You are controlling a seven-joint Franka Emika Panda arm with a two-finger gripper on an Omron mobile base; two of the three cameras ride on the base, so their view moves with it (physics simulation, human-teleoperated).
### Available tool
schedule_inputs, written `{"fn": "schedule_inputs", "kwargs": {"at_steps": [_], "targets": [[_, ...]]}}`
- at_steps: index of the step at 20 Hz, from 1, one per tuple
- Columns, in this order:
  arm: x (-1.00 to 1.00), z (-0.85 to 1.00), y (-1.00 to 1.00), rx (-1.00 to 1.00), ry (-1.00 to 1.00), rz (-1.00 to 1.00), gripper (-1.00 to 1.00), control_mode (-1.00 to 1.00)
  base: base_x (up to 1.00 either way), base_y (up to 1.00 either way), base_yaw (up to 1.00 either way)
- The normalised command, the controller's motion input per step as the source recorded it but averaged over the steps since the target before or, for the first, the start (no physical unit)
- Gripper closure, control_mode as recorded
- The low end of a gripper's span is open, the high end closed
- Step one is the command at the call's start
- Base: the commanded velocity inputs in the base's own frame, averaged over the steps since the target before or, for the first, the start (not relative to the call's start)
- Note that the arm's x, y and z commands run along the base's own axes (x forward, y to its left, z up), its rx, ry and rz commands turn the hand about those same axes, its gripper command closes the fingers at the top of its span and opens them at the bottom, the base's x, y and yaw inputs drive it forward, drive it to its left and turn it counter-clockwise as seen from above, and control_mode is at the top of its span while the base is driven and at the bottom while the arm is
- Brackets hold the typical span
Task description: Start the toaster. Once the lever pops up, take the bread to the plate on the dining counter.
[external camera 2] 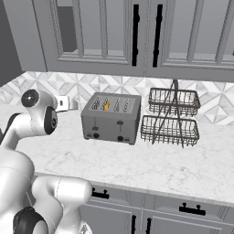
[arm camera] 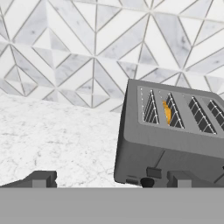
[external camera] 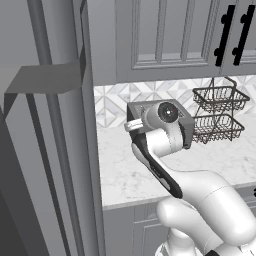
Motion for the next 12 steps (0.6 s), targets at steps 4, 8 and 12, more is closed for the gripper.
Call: {"fn": "schedule_inputs", "kwargs": {"at_steps": [4,8,12], "targets": [[0.00,0.00,0.00,0.00,0.00,0.00,-1.00,-1.00,0.00,0.00,0.00],[0.00,0.00,0.00,0.00,0.00,0.00,-1.00,-1.00,0.00,0.00,0.00],[0.00,0.00,0.00,0.00,0.00,0.00,-1.00,-1.00,0.00,0.00,0.00]]}}
